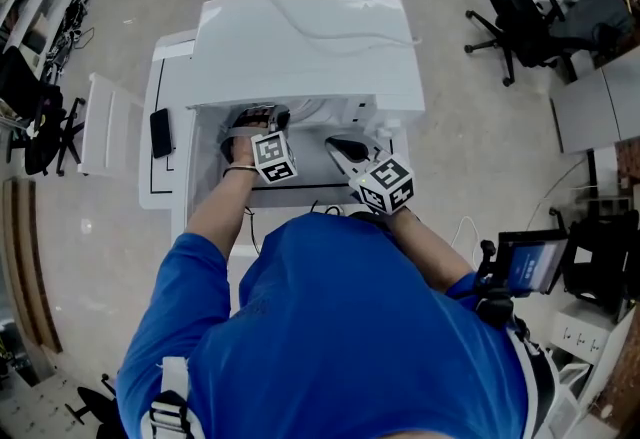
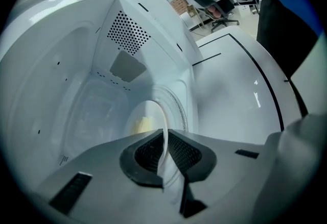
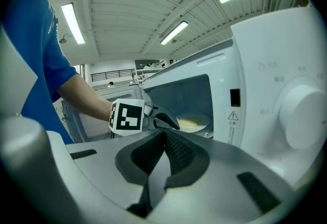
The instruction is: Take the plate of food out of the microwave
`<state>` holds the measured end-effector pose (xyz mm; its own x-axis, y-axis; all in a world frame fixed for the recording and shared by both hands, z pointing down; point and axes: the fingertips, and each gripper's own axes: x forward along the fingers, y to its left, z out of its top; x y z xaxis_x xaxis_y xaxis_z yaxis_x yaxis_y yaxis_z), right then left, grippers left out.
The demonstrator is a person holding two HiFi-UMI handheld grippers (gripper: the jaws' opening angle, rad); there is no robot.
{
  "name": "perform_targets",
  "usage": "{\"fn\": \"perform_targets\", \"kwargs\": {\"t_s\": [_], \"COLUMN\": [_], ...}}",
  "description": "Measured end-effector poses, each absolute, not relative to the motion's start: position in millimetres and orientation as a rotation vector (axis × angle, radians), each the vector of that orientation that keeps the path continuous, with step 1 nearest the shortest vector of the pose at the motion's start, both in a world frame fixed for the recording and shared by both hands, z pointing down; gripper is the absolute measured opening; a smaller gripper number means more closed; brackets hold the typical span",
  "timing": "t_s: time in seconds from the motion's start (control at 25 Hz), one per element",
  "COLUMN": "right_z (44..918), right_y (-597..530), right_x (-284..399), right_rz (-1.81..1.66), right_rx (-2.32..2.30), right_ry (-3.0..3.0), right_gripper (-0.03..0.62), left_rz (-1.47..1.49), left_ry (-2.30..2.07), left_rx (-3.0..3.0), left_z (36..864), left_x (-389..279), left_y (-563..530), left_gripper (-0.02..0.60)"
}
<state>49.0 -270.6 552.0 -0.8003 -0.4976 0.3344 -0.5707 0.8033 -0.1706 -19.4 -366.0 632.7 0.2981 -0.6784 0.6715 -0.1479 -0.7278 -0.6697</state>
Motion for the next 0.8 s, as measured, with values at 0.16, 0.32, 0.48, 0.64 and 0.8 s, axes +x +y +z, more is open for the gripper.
{"fn": "perform_targets", "kwargs": {"t_s": [0.16, 0.32, 0.48, 0.64, 0.8], "right_z": [555.3, 557.3, 560.3, 564.5, 566.6], "right_y": [-269.7, -266.9, -264.4, -263.7, -263.8], "right_x": [46.3, 41.7, 38.4, 37.9, 37.4], "right_rz": [0.404, 0.412, 0.427, 0.471, 0.515], "right_rx": [0.814, 0.799, 0.790, 0.791, 0.793], "right_ry": [-2.718, -2.718, -2.714, -2.715, -2.718], "right_gripper": [0.000, 0.001, 0.002, 0.001, 0.001], "left_rz": [-1.416, -1.407, -1.406, -1.401, -1.388], "left_ry": [0.750, 0.758, 0.770, 0.775, 0.773], "left_rx": [-2.110, -2.123, -2.134, -2.142, -2.145], "left_z": [629.8, 626.5, 626.0, 627.1, 623.5], "left_x": [-21.0, -22.5, -25.5, -26.2, -23.7], "left_y": [-357.7, -345.9, -334.4, -323.5, -315.8], "left_gripper": [0.040, 0.040, 0.040, 0.040, 0.040]}}
